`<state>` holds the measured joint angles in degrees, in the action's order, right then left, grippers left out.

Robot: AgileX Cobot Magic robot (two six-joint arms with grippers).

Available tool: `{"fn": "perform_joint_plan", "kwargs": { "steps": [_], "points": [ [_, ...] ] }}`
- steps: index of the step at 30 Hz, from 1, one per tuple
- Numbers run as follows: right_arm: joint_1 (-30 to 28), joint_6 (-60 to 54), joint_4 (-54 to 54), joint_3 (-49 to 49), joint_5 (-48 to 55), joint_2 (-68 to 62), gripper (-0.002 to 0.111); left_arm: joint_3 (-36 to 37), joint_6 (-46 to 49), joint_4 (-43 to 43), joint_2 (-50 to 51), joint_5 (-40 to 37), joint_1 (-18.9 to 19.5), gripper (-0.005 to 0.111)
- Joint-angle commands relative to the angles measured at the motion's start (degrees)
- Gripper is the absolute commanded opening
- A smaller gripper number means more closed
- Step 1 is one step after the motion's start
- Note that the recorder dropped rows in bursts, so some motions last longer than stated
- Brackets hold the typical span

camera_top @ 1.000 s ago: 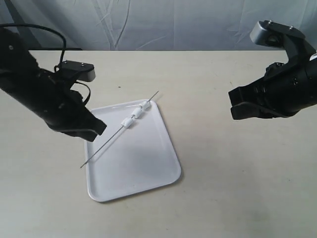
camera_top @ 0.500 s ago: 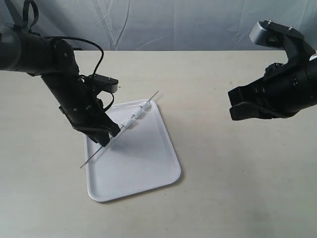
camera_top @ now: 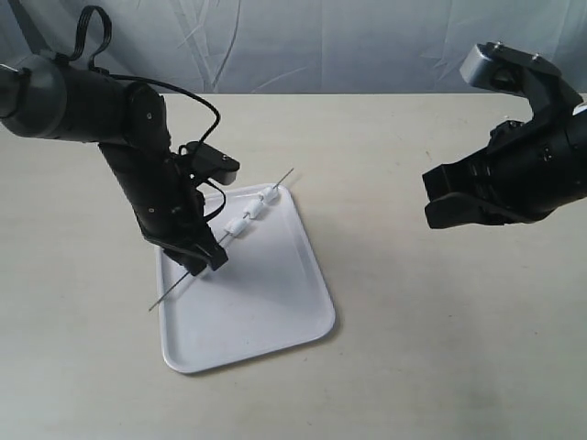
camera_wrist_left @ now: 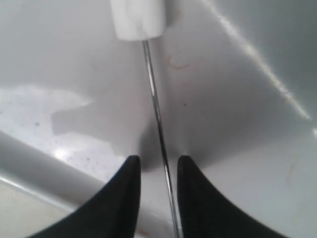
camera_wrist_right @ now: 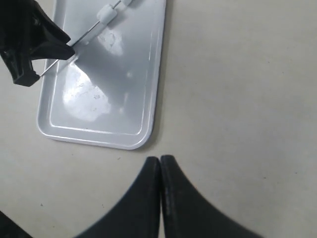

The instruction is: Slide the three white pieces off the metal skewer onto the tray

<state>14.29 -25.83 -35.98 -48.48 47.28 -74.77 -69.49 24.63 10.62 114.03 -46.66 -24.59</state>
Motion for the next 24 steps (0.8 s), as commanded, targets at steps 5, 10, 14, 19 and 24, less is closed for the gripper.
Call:
{"fn": "perform_joint_plan", "kwargs": {
  "steps": [5,10,14,19,24],
  "points": [
    [0.2,-0.5,-0.7,0.2,-0.1,0.3,0.0,-0.3,-0.6,-1.0,0.8,0.8,-0.3,0.026],
    [0.2,-0.5,-0.8,0.2,-0.7,0.3,0.0,-0.2,-0.6,0.8,2.3,0.8,-0.3,0.026],
    [0.2,-0.5,-1.1,0.2,-0.9,0.3,0.0,-0.2,-0.4,0.7,2.6,0.8,-0.3,0.026],
    [0.2,-0.5,-1.1,0.2,-1.7,0.3,0.0,-0.2,-0.5,0.7,2.6,1.9,-0.3,0.026],
    [0.2,-0.5,-1.1,0.2,-2.8,0.3,0.0,-0.2,-0.6,0.7,2.6,1.8,-0.3,0.002]
  ]
}}
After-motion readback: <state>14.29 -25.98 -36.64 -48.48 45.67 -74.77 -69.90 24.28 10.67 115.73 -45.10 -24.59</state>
